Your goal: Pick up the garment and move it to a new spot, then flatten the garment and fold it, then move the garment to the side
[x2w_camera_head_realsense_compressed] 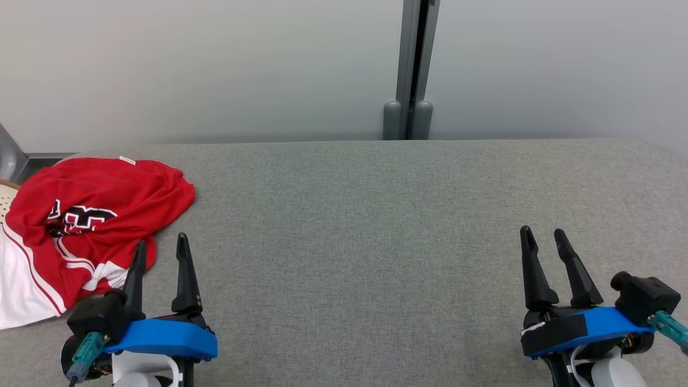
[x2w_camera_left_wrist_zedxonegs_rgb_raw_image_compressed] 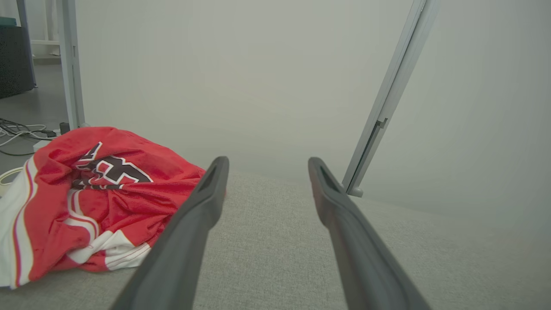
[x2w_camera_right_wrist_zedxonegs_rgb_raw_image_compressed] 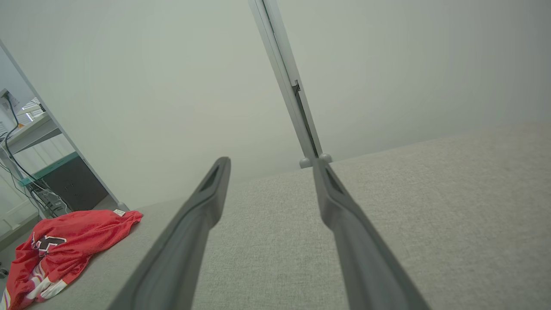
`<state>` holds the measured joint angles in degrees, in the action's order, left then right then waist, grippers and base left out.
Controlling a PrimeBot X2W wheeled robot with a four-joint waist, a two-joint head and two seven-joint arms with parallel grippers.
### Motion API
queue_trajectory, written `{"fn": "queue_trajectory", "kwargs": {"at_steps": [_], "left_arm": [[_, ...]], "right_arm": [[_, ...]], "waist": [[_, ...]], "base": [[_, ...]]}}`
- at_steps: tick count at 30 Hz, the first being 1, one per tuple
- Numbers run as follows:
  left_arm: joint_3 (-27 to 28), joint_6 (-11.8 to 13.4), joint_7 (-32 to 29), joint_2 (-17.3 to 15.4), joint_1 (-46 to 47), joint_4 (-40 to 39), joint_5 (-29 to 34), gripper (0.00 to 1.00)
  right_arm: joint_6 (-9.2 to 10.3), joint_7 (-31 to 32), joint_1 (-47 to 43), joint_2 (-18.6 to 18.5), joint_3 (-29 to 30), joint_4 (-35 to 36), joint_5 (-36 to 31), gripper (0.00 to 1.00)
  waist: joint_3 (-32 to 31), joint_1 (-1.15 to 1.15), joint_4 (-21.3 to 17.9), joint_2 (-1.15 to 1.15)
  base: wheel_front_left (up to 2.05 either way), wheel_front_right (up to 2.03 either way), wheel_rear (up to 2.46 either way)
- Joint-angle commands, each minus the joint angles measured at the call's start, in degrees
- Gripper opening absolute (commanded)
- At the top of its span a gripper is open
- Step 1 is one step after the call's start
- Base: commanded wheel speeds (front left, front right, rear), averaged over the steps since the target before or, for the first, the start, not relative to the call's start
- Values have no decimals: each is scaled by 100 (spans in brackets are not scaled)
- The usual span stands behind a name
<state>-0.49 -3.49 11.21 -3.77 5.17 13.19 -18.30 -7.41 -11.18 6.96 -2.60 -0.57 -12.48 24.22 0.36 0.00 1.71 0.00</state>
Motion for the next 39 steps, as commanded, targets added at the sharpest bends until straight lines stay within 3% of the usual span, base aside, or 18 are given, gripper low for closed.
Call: {"fn": "queue_trajectory", "kwargs": {"at_steps": [1, 33, 39], "left_arm": [[-8, 34, 57, -47, 129, 16, 171, 100], [-196, 110, 396, -128, 166, 343, 1352, 100], [-196, 112, 407, -128, 168, 406, 1286, 100]], "right_arm": [[-12, -60, 119, -39, 3, 4, -174, 100], [-9, -399, 188, -44, 47, -324, -1704, 100], [-9, -412, 177, -44, 105, -406, -1759, 100]], "waist": [[-1, 0, 8, 0], [-59, 0, 93, 0], [-60, 0, 78, 0]], "base": [[0, 0, 0], [0, 0, 0], [0, 0, 0]]}}
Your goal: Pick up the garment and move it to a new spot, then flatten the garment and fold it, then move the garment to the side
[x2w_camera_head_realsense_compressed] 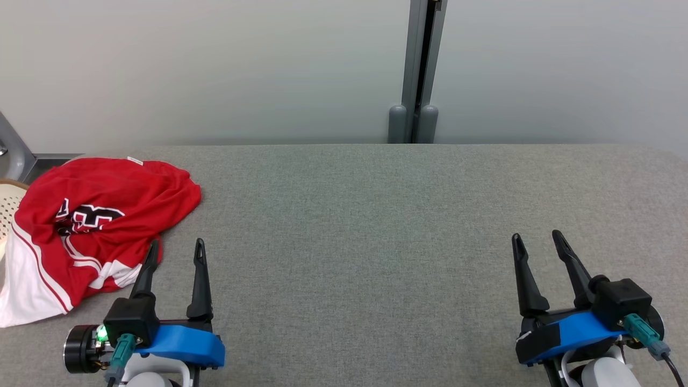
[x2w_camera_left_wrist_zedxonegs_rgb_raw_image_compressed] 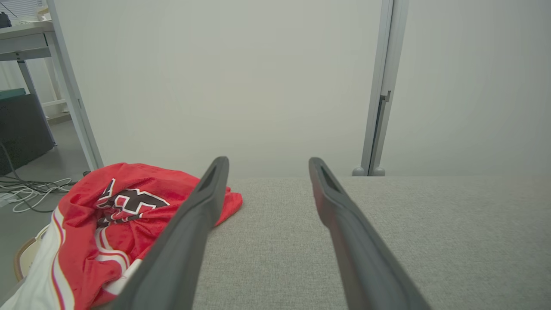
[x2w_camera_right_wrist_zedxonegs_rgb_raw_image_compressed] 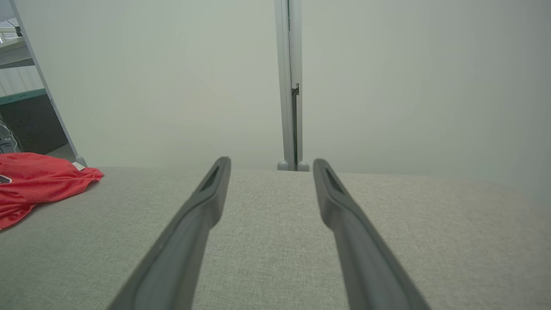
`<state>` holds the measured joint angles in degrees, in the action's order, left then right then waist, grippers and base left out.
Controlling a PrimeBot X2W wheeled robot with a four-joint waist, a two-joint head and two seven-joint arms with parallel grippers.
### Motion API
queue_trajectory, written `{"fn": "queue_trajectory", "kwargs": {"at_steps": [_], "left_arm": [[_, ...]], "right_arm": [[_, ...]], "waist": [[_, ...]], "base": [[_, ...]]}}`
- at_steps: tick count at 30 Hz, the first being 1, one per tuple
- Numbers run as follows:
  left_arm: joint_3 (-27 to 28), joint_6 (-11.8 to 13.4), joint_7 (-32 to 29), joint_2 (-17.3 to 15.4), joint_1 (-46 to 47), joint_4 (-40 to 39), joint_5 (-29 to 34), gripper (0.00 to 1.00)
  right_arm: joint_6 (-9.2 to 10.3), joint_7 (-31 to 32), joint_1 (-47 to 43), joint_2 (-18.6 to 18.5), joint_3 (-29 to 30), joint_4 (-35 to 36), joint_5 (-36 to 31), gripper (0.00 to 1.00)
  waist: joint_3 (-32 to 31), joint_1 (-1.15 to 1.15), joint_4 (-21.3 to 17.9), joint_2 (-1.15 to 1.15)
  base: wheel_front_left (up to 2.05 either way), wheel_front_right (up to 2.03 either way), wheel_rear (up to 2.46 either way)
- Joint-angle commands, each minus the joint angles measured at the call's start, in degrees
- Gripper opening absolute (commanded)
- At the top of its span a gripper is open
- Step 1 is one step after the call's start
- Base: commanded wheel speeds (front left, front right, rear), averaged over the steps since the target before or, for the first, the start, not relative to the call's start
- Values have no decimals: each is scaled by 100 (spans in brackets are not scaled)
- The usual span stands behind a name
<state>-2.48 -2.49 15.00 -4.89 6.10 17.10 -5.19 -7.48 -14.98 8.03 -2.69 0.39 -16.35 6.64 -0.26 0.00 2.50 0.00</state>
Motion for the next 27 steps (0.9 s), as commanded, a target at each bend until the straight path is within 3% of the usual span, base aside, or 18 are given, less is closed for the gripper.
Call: {"fn": "queue_trajectory", "kwargs": {"at_steps": [1, 27], "left_arm": [[3, 10, 28, -21, 81, 24, -30, 100], [-38, 105, 28, -88, 107, 122, -226, 100]], "right_arm": [[-2, -32, 74, -35, 21, -30, -2, 100], [-2, -32, 135, -35, 6, -254, 118, 100]], "waist": [[3, 0, -4, 0], [54, 0, -10, 0]], "base": [[0, 0, 0], [0, 0, 0]]}}
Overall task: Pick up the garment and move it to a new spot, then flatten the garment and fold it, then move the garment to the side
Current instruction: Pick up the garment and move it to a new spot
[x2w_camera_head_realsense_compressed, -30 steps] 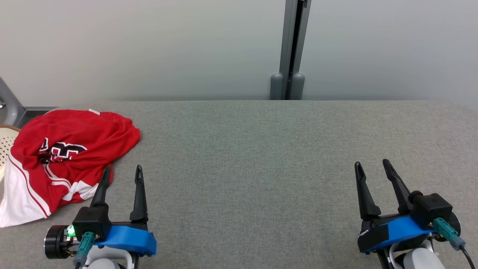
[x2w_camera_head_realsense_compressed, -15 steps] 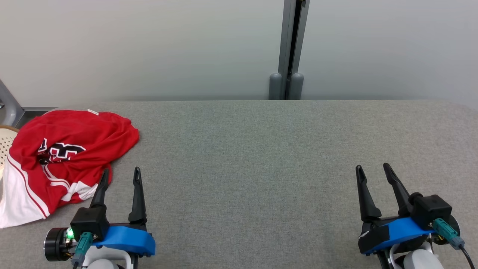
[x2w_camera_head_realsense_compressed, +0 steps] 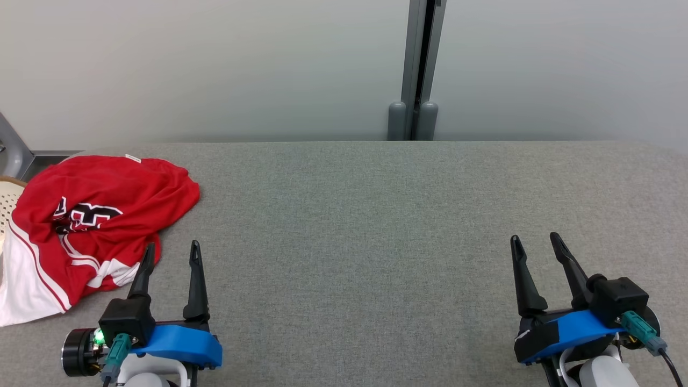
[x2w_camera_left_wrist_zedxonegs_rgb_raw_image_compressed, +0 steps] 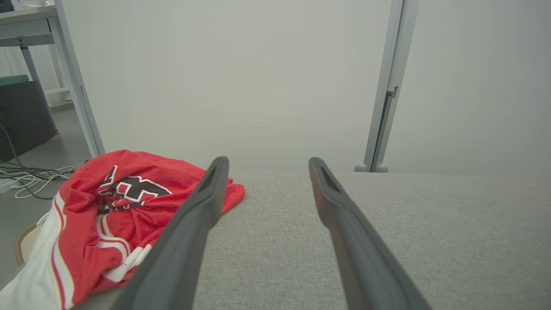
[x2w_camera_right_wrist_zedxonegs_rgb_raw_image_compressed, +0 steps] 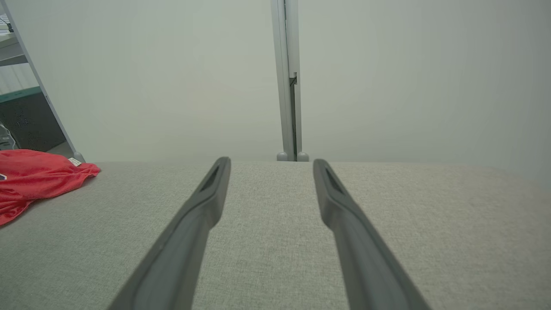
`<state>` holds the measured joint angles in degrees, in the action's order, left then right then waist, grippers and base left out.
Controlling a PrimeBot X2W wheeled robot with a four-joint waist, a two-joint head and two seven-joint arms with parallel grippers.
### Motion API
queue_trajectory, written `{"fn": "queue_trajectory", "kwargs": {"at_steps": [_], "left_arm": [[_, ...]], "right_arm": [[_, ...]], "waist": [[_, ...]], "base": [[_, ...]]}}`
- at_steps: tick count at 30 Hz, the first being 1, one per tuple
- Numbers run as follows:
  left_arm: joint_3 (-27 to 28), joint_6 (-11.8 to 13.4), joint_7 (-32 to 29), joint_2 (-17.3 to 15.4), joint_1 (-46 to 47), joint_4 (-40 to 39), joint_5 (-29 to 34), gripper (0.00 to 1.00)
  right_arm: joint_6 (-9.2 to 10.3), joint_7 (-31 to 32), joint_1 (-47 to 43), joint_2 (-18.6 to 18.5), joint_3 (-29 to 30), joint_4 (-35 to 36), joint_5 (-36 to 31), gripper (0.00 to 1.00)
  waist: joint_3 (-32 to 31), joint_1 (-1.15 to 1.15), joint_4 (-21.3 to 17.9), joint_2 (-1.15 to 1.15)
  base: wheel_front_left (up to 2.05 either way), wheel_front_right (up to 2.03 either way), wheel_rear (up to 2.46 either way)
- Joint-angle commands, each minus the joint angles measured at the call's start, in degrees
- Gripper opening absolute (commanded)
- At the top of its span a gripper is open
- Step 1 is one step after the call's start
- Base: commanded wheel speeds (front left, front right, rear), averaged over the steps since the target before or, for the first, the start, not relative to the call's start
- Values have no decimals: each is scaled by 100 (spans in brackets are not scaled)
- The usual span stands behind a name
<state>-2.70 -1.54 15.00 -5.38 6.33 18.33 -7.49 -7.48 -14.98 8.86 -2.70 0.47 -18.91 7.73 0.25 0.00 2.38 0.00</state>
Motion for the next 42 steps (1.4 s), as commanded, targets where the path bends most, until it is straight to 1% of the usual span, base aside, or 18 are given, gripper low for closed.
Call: {"fn": "queue_trajectory", "kwargs": {"at_steps": [1, 8, 16, 24, 25, 35, 42], "left_arm": [[-19, 18, 28, -45, 88, 5, -4, 100], [-43, 48, 28, -74, 109, 29, -46, 100], [-52, 69, 28, -111, 143, 43, -75, 100], [-11, 125, 28, -172, 149, 29, -126, 100], [-11, 125, 28, -172, 149, 29, -126, 100], [61, 225, 16, -264, 18, -28, -194, 100], [89, 240, -6, -313, 0, -59, -258, 100]], "right_arm": [[-2, -32, 48, -33, -3, 1, 11, 100], [-2, -32, 65, -33, -20, -4, 35, 100], [-2, -30, 53, -33, -99, 14, 55, 100], [-2, -27, 55, -33, -113, 27, 37, 100], [-2, -27, 55, -33, -113, 27, 37, 100], [-2, -27, 31, -33, -219, -19, 87, 100], [-2, -27, 19, -33, -272, -31, 93, 100]], "waist": [[6, 0, 5, 0], [24, 0, 42, 0], [66, 0, 267, 0], [107, 0, 715, 0], [107, 0, 715, 0], [69, 0, 1362, 0], [79, 0, 1811, 0]], "base": [[0, 0, 0], [0, 0, 0], [0, 0, 0], [0, 0, 0], [0, 0, 0], [0, 0, 0], [0, 0, 0]]}}
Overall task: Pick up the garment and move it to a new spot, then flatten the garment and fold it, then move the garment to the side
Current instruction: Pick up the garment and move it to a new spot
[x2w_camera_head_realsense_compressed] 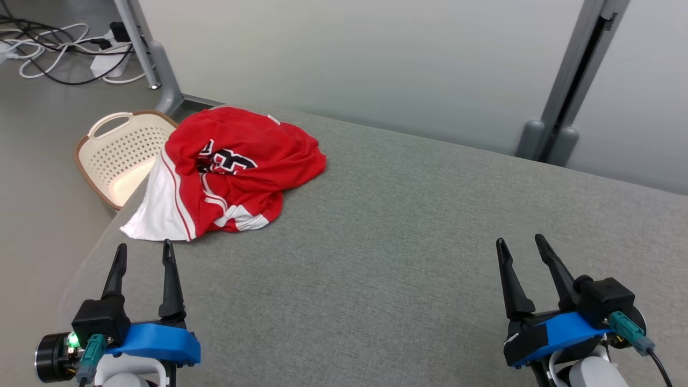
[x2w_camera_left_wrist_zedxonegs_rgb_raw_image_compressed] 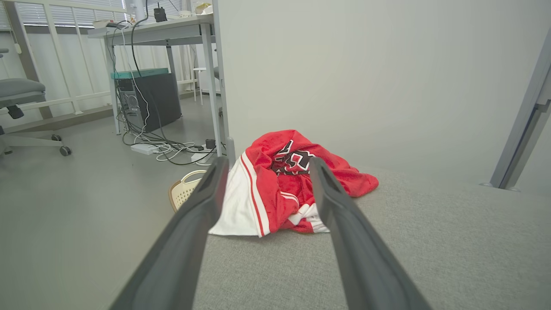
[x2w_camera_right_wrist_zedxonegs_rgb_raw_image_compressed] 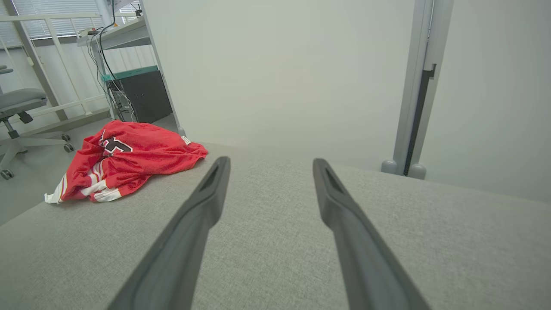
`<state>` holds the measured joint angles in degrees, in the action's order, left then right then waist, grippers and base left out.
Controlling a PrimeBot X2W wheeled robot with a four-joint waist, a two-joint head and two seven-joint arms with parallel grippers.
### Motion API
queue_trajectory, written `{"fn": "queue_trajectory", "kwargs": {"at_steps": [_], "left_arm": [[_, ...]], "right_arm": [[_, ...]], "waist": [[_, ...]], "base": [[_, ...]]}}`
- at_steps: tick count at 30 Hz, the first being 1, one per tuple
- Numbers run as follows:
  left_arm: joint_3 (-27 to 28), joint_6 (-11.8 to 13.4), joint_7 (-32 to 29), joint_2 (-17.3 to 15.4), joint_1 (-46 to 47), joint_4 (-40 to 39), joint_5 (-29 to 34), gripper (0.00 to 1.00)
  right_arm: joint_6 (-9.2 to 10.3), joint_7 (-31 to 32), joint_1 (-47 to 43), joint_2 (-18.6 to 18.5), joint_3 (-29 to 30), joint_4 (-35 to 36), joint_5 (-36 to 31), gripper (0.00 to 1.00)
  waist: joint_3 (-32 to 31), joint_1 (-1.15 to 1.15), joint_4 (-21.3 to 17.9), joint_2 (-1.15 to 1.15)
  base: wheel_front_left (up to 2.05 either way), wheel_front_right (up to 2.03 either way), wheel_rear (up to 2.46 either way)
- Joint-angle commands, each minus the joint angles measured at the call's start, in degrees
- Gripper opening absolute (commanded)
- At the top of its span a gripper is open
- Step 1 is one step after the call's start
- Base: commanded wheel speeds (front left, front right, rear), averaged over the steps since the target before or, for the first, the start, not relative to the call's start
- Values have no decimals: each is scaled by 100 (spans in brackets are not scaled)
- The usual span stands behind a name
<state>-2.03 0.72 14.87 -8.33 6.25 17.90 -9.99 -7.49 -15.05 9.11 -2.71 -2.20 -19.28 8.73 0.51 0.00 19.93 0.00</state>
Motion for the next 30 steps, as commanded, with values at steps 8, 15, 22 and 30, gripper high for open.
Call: {"fn": "queue_trajectory", "kwargs": {"at_steps": [8, 15, 22, 30], "left_arm": [[10, 48, -26, -70, -22, -61, -61, 100], [53, 84, -57, -159, -92, -128, -110, 100], [49, 122, -82, -196, -115, -184, -161, 100], [111, 109, -37, -245, 63, -217, -258, 100]], "right_arm": [[-1, -20, 9, -32, -14, -20, 40, 100], [-1, -20, 51, -32, -77, -43, 92, 100], [-1, -20, 79, -32, -135, -71, 102, 100], [-1, -20, 142, -33, -155, -70, -15, 100]], "waist": [[64, 0, 565, 0], [61, 0, 844, 0], [77, 0, 897, 0], [200, 0, 743, 0]], "base": [[0, 0, 0], [0, 0, 0], [0, 0, 0], [0, 0, 0]]}}
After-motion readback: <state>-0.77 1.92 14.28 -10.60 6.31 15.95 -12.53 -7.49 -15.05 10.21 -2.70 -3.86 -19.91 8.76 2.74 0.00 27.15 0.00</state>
